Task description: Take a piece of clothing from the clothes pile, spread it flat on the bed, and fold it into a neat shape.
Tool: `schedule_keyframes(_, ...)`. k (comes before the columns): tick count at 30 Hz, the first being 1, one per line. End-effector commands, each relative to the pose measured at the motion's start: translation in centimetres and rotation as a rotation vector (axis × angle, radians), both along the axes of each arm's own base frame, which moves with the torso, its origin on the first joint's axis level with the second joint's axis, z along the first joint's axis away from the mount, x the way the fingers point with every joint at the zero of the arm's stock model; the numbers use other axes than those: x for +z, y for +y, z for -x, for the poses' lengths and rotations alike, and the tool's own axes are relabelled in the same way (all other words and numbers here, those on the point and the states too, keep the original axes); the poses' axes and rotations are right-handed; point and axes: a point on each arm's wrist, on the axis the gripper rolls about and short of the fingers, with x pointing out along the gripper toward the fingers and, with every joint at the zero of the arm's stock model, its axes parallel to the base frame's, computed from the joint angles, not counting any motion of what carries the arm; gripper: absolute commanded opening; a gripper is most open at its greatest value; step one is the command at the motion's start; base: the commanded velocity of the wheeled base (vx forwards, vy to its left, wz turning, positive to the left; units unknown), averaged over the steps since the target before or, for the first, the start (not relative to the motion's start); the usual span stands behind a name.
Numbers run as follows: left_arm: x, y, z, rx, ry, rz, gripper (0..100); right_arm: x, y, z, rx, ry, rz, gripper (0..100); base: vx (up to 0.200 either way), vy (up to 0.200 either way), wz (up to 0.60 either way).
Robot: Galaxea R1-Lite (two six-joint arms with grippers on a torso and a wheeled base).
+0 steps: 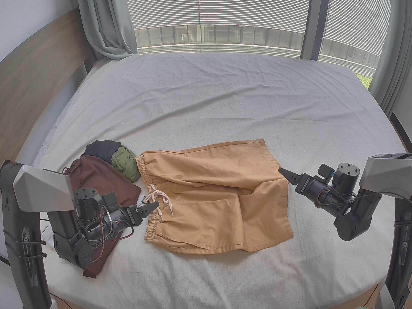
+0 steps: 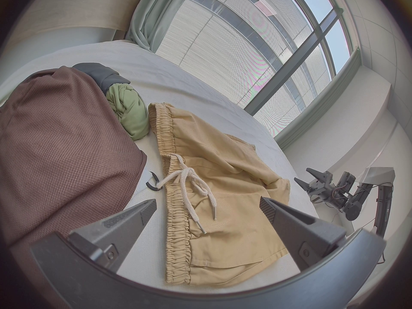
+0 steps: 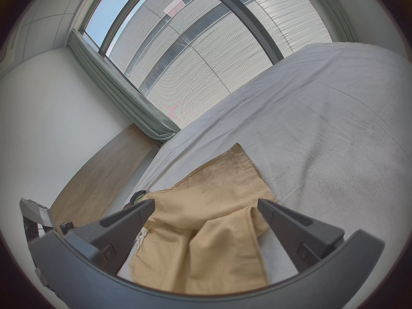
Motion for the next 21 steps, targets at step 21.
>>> schedule_keyframes(21,-2.9,0.0,1.7,-0.019,0.138,-0.016,100,1.3,2.5,2.6,0.092,-0.007,0.025,100,0.0,0.0,0.0)
